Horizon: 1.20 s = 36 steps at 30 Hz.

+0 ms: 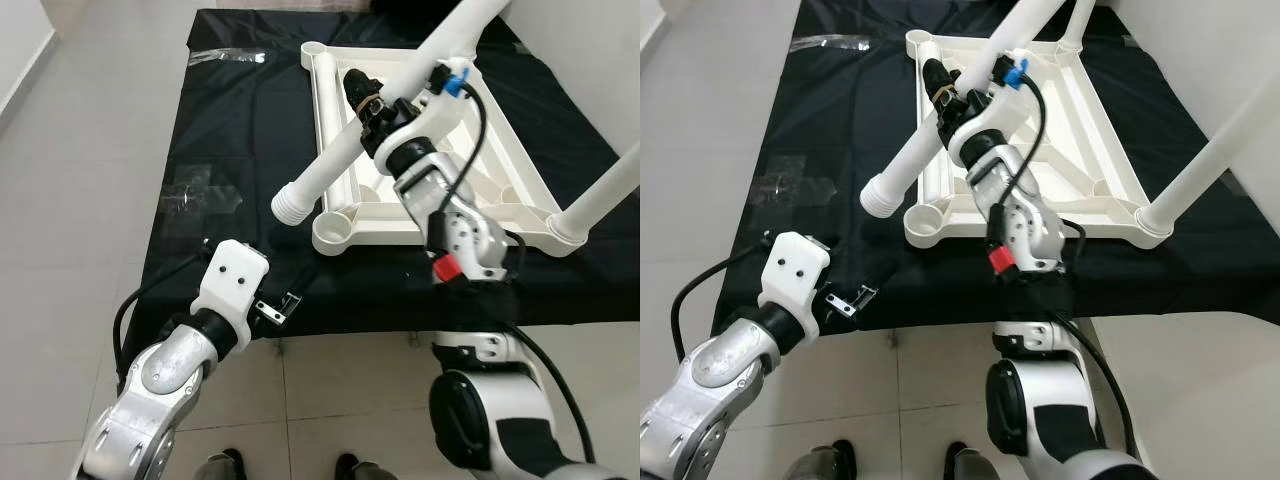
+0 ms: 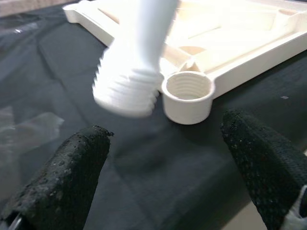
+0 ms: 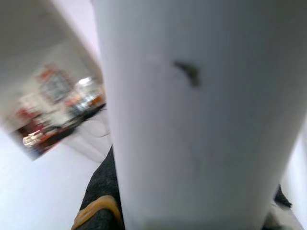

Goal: Building children table

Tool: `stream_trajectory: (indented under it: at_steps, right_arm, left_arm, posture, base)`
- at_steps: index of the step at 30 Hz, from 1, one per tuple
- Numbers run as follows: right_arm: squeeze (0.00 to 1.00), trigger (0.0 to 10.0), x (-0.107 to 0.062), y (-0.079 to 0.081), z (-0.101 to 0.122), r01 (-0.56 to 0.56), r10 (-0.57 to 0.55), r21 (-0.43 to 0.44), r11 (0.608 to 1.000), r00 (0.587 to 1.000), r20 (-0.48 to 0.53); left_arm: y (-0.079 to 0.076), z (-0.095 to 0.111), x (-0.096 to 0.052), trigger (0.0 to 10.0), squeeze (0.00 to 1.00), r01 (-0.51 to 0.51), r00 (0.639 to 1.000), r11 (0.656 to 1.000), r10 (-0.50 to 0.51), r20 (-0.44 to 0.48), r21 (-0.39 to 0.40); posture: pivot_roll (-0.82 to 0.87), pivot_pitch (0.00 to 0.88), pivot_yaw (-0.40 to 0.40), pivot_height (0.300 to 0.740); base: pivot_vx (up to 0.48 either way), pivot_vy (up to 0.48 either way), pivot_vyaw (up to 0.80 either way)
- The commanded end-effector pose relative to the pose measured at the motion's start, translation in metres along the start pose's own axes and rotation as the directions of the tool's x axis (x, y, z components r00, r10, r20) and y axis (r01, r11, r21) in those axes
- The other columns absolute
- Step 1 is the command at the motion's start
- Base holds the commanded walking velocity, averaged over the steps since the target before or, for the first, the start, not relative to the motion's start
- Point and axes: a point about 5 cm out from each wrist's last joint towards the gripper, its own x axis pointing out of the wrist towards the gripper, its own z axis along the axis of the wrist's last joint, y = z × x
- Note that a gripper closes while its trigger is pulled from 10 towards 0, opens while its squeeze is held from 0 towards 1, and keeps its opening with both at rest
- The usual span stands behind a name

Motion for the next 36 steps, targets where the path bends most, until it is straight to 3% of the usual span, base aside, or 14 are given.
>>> stream_trajectory:
  at_steps: [1, 2, 9, 18, 30, 36]
  right_arm:
    - [0.0, 10.0, -0.005, 0.012, -0.005, -0.109, 0.111, 0.041, 0.993, 0.993, -0.035]
    - [0.0, 10.0, -0.009, 0.016, -0.008, -0.157, 0.16, 0.06, 0.986, 0.986, -0.051]
    - [0.0, 10.0, -0.02, 0.026, -0.019, -0.291, 0.309, 0.153, 0.944, 0.944, -0.116]
    - [0.0, 10.0, -0.025, 0.032, -0.022, -0.333, 0.361, 0.192, 0.923, 0.922, -0.14]
    - [0.0, 10.0, -0.029, 0.039, -0.025, -0.371, 0.411, 0.227, 0.9, 0.898, -0.16]
    - [0.0, 10.0, -0.029, 0.041, -0.031, -0.357, 0.389, 0.185, 0.915, 0.903, -0.181]
  left_arm:
    - [-0.001, -0.005, 0.002, 10.0, 1.0, 0.004, 0.999, 1.0, -0.003, -0.033, 0.028]
    - [0.001, -0.007, 0.003, 10.0, 0.0, -0.008, 0.999, 0.999, 0.01, -0.049, 0.047]
    - [0.011, -0.009, 0.009, 10.0, 0.0, -0.073, 0.994, 0.993, 0.08, -0.078, 0.096]
    - [0.012, -0.016, 0.01, 10.0, 0.0, -0.084, 0.989, 0.99, 0.097, -0.115, 0.118]
    - [-0.004, -0.028, 0.016, 10.0, 0.0, -0.022, 0.976, 0.987, 0.056, -0.21, 0.161]
    - [-0.007, -0.019, 0.026, 10.0, 0.0, -0.02, 0.98, 0.983, 0.056, -0.193, 0.184]
  posture:
    - [0.12, 0.139, -0.053, 0.74]
    - [0.12, 0.14, -0.053, 0.74]
    - [0.12, 0.144, -0.056, 0.74]
    - [0.12, 0.152, -0.059, 0.74]
    - [0.11, 0.155, -0.058, 0.74]
    - [0.12, 0.156, -0.06, 0.74]
  base:
    - [0.0, 0.0, 0.0]
    - [0.0, 0.0, 0.0]
    - [0.0, 0.0, 0.0]
    - [0.0, 0.0, 0.0]
    - [0.0, 0.0, 0.0]
    - [0.0, 0.0, 0.0]
